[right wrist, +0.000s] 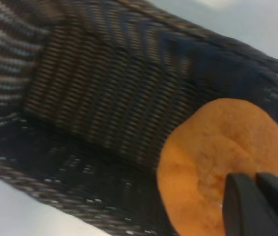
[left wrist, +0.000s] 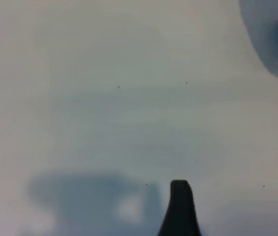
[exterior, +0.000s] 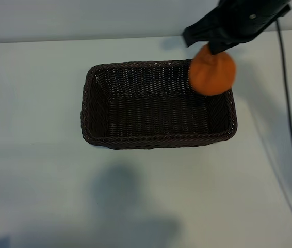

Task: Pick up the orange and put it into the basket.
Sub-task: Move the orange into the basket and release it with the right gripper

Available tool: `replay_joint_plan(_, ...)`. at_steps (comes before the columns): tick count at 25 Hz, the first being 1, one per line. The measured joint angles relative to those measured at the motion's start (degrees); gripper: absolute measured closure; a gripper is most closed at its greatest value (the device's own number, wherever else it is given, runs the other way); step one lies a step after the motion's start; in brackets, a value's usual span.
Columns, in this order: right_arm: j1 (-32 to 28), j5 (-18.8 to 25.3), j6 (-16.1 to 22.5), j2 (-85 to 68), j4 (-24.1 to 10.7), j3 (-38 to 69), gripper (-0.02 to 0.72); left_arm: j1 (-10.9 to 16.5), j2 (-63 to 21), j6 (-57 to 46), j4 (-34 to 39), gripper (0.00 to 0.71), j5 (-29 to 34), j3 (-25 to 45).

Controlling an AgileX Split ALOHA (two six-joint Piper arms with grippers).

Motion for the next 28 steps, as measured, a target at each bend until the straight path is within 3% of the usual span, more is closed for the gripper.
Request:
replay_joint_plan(15, 2.59, -3.40, 0.83, 1.93, 0.55, 0.00, 0.654, 0.00, 0.00, 0.00, 0.00, 0.140, 0.00, 0.00)
replay_joint_plan(28, 2.59, -7.02, 0.45, 8.99, 3.41, -0.02, 0.654, 0.00, 0.00, -0.08, 0.00, 0.140, 0.00, 0.00)
